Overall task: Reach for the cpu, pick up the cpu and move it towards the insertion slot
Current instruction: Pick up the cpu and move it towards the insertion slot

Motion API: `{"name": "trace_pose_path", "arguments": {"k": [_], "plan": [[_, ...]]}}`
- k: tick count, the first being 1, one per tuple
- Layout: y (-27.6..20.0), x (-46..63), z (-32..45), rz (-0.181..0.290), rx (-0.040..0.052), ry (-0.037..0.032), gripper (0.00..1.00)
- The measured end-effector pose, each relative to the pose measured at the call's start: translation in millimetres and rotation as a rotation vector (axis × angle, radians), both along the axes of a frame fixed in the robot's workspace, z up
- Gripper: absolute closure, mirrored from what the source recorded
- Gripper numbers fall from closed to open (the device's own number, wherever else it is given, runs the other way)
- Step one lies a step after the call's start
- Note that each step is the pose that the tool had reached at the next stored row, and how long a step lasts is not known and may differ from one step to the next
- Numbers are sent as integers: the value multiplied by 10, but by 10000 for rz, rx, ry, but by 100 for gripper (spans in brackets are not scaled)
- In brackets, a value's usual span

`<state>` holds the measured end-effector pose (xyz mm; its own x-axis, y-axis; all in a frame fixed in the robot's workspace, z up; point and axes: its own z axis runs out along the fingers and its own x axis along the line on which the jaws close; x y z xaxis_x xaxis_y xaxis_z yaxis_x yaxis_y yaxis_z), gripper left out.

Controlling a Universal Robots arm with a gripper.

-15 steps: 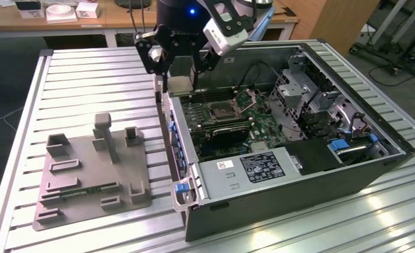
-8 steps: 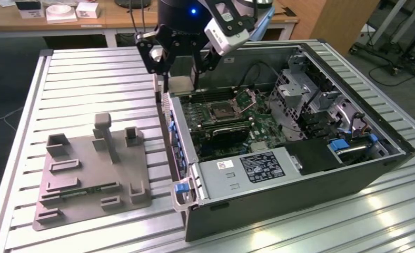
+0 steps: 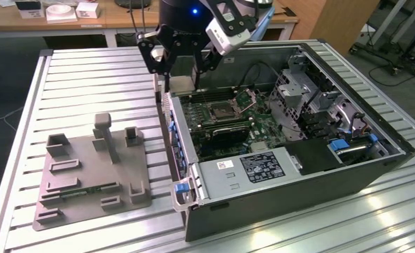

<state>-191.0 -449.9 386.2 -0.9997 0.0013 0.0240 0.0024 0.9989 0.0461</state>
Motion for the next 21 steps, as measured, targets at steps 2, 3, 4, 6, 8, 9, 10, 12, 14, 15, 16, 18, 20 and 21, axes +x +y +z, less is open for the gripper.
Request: {"name": "trace_pose_path", "arguments": {"k": [2,3,4,6,8,9,10,12,14,15,16,18,20,21], "plan": [[0,4,0,0,0,0,45],[0,6,0,0,1,0,45],[1,8,0,0,0,0,45],[2,28,-1,1,6,0,45],[4,28,-2,2,6,0,45],[6,28,-2,0,6,0,45],[9,28,-2,0,4,0,45],[16,27,-3,0,5,0,45],[28,27,-4,0,5,1,45],[36,27,-5,0,5,0,45],[45,27,-6,0,5,0,45],[60,27,-9,-1,6,0,45],[70,37,-12,2,9,1,45],[74,47,-14,1,10,0,45]]}}
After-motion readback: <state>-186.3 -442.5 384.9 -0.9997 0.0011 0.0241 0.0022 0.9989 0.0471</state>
